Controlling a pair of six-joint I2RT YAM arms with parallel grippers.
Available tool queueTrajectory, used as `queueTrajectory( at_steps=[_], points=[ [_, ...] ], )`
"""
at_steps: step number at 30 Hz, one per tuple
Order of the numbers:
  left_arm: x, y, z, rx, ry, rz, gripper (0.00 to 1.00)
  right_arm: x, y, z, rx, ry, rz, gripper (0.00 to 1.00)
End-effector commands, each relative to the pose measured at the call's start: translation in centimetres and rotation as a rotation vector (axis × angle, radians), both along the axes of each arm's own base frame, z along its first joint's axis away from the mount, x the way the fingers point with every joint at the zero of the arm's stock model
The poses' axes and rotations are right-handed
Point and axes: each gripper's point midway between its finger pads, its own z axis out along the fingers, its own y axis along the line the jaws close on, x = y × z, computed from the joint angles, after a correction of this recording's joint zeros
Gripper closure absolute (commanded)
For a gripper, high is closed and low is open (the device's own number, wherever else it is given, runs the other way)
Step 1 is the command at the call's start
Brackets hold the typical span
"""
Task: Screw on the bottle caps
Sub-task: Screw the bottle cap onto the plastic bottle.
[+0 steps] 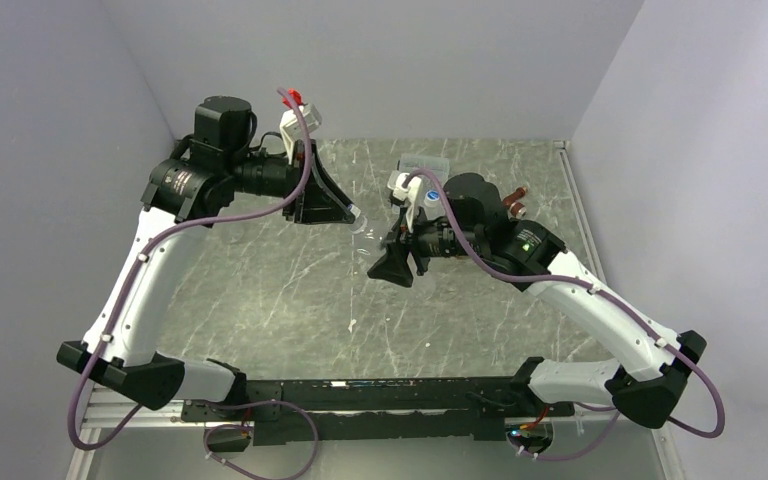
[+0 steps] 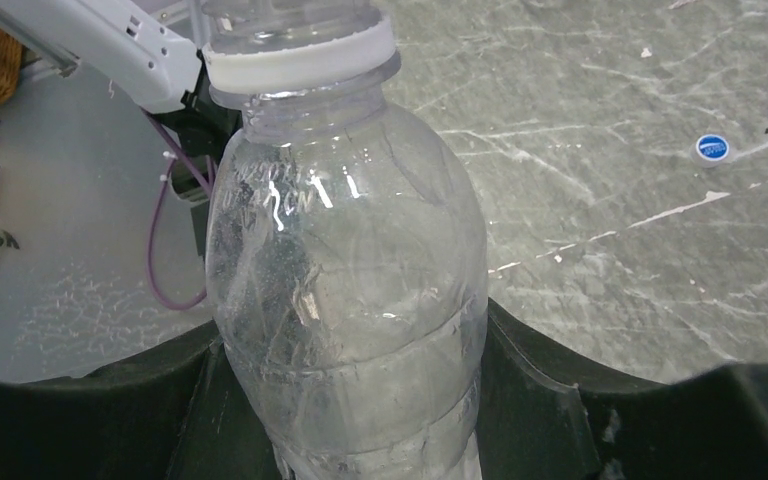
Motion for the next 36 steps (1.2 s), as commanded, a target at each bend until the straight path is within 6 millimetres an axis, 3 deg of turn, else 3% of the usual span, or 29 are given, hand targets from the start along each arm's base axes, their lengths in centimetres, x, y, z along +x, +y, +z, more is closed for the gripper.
queueTrajectory(
  at_steps=[1,11,30,36],
  points=[
    [-0.5,-0.3,-0.3,0.041,-0.070,-0.008,0.99,0.2,0.4,2.7,0.050,-0.071,0.003,0.45],
    [-0.5,-0.5,-1.3,0.082,-0.068,-0.001,0.99,0.9,0.4,3.6,0.089,-0.123,-0.061,0.49],
    [0.6,0.0,-3.3,0.162,-0.053,0.073,1.00,-0.1,0.7,5.7,0.159,-0.130,-0.018,0.49],
    [-0.9,-0.5,-1.7,0.100,-0.074,-0.015,1.00,-1.3,1.6,5.3,0.166,-0.100,0.074,0.50]
  ],
)
